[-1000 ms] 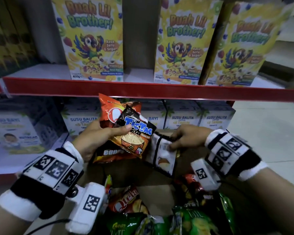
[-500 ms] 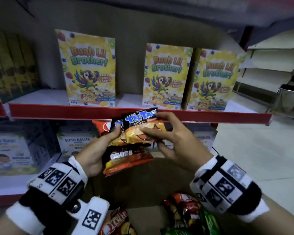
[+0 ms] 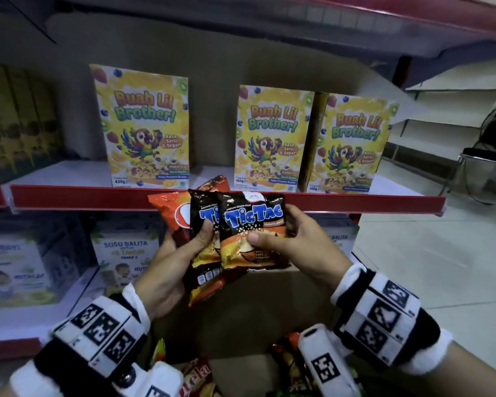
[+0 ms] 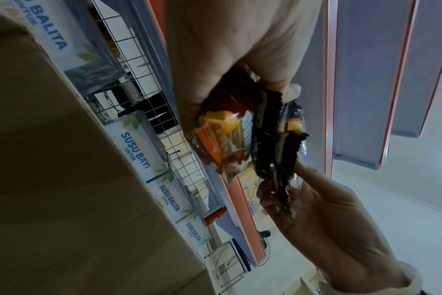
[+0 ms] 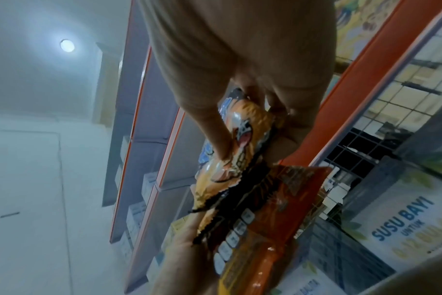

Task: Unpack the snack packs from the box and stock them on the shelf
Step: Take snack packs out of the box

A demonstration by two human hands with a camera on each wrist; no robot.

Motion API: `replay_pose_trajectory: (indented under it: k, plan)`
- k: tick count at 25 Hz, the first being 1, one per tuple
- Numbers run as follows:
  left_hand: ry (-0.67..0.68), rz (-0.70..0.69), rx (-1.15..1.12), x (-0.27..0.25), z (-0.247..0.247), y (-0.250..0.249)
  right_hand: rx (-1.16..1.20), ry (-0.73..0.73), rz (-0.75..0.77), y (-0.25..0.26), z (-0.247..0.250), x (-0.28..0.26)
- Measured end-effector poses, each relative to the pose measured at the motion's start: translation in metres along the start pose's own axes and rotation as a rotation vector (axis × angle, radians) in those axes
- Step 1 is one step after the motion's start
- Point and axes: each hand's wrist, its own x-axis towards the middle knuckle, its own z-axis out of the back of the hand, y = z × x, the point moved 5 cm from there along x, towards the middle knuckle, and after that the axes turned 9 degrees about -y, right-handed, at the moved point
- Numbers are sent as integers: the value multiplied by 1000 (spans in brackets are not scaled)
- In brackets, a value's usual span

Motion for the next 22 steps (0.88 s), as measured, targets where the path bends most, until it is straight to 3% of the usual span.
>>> replay_pose_trajectory:
  k: [9, 14, 19, 22]
  plan:
    - [-19, -66, 17, 4, 7, -2, 133, 0, -103, 5, 7, -2]
    - [54, -89, 47, -2, -3, -3, 164, 33, -71, 9, 2, -4]
    - [-7, -183, 51, 10, -4, -18, 309, 77, -54, 19, -8, 8]
    - [2, -237, 71, 20, -4, -32, 294, 12, 33, 28, -7, 21]
